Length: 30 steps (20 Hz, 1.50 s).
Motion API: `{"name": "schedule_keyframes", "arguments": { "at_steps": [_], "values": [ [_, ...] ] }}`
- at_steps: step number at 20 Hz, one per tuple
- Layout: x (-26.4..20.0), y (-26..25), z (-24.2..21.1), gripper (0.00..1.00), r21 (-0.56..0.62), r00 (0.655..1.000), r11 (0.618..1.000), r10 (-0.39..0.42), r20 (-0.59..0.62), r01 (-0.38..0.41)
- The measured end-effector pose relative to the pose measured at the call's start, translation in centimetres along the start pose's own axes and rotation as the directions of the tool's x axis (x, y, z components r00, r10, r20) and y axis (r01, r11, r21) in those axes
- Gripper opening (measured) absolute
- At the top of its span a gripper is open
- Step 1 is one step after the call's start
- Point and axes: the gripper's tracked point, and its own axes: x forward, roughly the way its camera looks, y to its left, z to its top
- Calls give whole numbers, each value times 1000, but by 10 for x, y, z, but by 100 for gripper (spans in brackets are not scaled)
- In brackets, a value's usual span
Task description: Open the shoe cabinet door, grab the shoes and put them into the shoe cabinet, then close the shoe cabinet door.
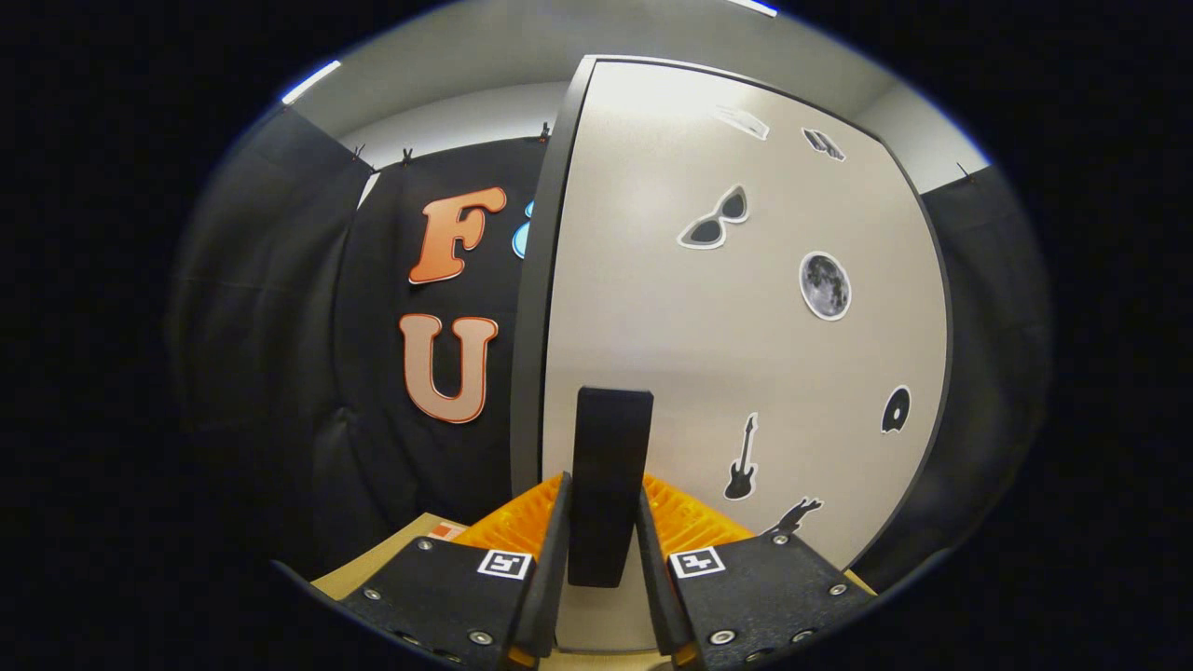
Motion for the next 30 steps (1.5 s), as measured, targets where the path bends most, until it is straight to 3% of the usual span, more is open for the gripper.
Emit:
{"name": "schedule_keyframes", "arguments": {
  "at_steps": [9, 16, 30],
  "values": [
    [-9, -1, -1, 28, 54, 999, 998, 26, -41, -23],
    [-34, -5, 8, 27, 66, 999, 997, 37, -30, -35],
    [-99, -47, 7, 25, 60, 998, 997, -40, -45, 43]
  ]
}}
